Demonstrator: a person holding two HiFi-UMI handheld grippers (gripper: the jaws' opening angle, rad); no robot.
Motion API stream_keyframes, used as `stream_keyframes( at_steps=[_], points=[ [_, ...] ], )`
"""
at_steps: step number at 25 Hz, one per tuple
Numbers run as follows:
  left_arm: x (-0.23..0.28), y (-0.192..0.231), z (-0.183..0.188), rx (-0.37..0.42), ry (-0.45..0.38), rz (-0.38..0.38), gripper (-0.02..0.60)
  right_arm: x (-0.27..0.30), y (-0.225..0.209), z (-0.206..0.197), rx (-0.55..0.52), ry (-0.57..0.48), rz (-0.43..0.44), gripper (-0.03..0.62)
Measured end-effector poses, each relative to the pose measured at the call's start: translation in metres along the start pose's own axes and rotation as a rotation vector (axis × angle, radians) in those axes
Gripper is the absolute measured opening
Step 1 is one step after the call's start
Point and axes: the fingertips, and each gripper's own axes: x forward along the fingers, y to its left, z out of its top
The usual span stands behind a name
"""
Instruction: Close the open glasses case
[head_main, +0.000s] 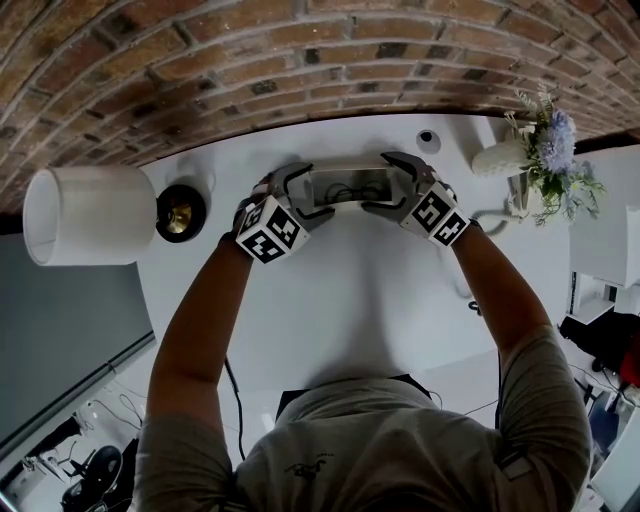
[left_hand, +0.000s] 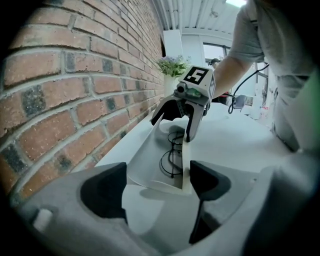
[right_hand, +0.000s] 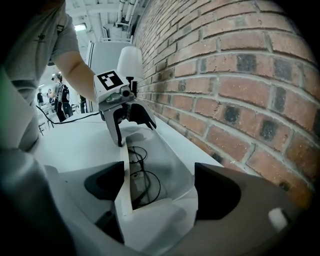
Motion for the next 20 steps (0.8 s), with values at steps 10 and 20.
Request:
stream_keyframes(
  at_steps=[10, 20],
  points=[
    [-0.0021, -0.0025, 0.0012, 0.030, 0.016, 0.049, 0.383, -0.0031, 0.0030, 0.0010, -0.024, 0.003, -0.046, 0.423],
    [-0.0052, -0.0079, 0.0011, 0.044, 0.040, 0.106, 0.344, -0.0088, 0.0085, 0.0025, -0.056, 0.027, -0.112, 0.368]
  ],
)
